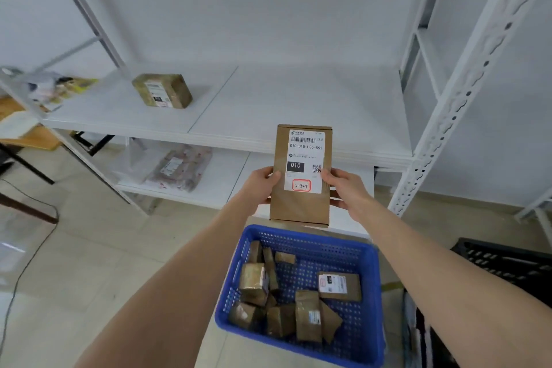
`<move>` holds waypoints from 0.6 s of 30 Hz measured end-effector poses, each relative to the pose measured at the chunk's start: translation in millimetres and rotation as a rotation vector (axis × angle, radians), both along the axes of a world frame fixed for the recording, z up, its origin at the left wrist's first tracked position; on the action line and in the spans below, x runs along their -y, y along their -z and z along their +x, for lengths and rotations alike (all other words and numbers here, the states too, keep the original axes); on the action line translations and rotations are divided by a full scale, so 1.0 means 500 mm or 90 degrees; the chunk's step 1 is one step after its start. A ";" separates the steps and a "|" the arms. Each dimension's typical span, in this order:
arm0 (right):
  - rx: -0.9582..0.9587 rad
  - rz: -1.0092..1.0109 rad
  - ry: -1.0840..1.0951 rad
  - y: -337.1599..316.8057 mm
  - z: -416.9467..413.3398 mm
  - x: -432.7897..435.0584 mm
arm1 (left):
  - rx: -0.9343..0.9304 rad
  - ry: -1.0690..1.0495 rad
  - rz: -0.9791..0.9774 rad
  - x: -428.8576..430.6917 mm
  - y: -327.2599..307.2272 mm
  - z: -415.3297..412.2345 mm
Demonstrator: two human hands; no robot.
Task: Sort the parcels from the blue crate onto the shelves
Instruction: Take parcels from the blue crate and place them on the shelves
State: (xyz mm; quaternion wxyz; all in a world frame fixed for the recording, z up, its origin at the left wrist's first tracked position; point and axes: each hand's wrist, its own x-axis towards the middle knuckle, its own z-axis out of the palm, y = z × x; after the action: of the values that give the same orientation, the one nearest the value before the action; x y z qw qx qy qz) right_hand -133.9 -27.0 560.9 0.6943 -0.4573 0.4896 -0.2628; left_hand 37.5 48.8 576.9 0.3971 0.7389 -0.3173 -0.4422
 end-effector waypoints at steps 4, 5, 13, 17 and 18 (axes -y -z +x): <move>0.002 -0.012 -0.005 -0.013 0.025 -0.010 | 0.021 -0.032 -0.041 -0.017 -0.026 0.013; 0.000 -0.014 -0.008 -0.014 0.034 -0.013 | 0.023 -0.042 -0.051 -0.022 -0.030 0.018; -0.005 -0.021 -0.016 -0.040 0.134 -0.050 | 0.045 -0.065 -0.076 -0.066 -0.051 0.114; -0.011 -0.051 -0.022 -0.056 0.220 -0.087 | 0.058 -0.063 -0.069 -0.095 -0.058 0.211; -0.012 -0.057 -0.028 -0.060 0.248 -0.099 | 0.065 -0.060 -0.067 -0.106 -0.061 0.243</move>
State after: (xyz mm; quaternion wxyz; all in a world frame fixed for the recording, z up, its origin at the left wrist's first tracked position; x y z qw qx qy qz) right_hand -9.9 22.2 590.9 0.6739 -0.5011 0.4739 -0.2648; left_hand 159.0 101.9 607.4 0.4392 0.7528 -0.3249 -0.3673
